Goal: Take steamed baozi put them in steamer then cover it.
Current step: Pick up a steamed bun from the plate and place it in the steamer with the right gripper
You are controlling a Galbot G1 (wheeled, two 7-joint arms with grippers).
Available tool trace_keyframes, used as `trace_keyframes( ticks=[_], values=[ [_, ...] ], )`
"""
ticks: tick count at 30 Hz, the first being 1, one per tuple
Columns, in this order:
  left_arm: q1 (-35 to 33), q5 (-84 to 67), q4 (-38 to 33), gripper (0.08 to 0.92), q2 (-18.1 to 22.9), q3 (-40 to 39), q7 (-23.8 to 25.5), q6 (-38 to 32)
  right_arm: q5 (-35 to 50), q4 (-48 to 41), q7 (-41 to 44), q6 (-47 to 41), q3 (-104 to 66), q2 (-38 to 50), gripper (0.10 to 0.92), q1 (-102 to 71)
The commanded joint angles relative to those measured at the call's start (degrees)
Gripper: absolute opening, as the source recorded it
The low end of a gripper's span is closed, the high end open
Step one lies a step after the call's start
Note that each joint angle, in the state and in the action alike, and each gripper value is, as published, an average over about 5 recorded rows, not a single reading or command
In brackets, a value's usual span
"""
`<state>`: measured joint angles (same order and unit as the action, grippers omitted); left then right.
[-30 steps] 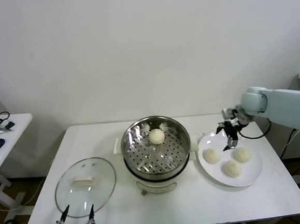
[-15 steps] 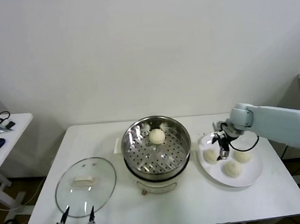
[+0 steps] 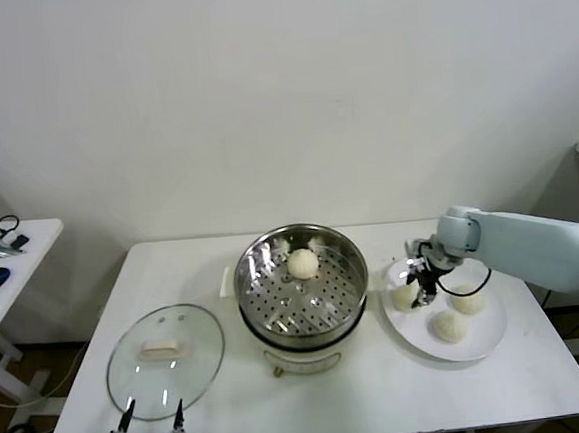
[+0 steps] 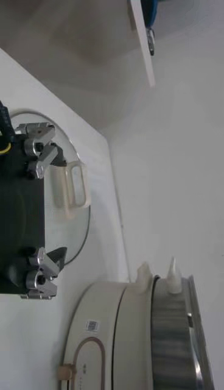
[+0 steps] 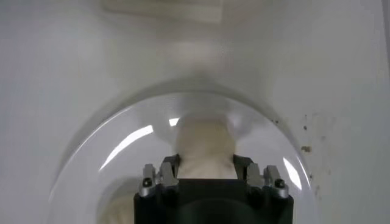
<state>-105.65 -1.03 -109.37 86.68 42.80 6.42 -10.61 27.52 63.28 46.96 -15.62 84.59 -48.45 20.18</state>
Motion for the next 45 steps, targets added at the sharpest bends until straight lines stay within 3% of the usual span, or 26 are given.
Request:
trace_keyframes(
  ticks=[1, 12, 18, 23, 35, 45],
  values=[
    [-0.14, 0.30, -0.27, 0.823, -0.02, 0.04, -0.04, -0.15, 0.17, 0.79, 2.67, 1.23, 1.38, 0.87, 0.572, 5.86],
    [0.36, 0.81, -0.55, 0.823, -0.24, -0.69, 0.08, 0.11, 15.12, 10.22, 8.95, 1.38, 17.05, -1.90, 0.586, 41.07],
    [0.46, 1.07, -0.97, 0.823, -0.25, -1.36, 0.09, 0.16, 25.25, 23.96, 1.95, -5.97, 11.36, -6.70, 0.602, 44.22],
    [0.18, 1.13, -1.33, 0.823, -0.13, -1.51, -0.08, -0.02, 29.14, 28.68, -3.92, -10.94, 6.53, -13.07, 0.644, 37.98],
    [-0.85, 1.50, -1.97, 0.823, 0.29, -1.05, -0.28, -0.21, 25.77, 15.79, -8.17, -12.93, 4.04, -26.44, 0.653, 22.22],
    [-1.26, 1.84, -1.72, 0.823, 0.62, -1.21, -0.37, -0.46, 21.84, 7.54, -8.49, -12.59, 3.69, -29.54, 0.653, 14.64]
  ],
)
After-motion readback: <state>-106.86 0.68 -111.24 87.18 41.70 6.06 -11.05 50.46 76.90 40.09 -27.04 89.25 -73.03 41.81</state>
